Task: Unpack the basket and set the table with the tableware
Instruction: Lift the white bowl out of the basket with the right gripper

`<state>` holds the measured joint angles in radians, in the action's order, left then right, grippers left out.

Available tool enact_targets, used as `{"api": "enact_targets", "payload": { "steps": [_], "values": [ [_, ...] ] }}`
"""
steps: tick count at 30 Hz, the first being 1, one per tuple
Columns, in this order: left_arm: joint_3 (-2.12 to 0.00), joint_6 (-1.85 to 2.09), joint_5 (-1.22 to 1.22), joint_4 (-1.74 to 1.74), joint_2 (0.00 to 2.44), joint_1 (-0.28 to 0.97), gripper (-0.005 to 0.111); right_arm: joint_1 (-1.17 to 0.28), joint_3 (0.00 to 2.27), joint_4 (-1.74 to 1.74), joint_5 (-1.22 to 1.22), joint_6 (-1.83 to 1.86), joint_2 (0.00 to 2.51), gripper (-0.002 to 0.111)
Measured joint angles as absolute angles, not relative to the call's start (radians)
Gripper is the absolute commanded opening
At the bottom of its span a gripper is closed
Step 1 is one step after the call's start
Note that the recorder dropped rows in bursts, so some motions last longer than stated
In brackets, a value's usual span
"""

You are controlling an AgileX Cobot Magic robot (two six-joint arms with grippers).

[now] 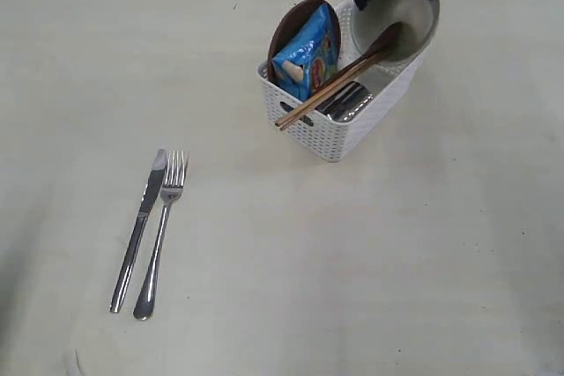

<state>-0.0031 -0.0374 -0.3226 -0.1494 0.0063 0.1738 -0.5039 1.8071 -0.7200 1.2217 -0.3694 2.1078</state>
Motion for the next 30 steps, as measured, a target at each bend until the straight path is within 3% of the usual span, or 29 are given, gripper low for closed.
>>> {"api": "enact_targets", "payload": {
  "steps": [30],
  "values": [
    [-0.003, -0.037, -0.323, -0.149, 0.006, 0.174, 0.0, -0.482, 1.807, -1.086, 1.219, -0.366, 2.067, 0.0]
  ]
}}
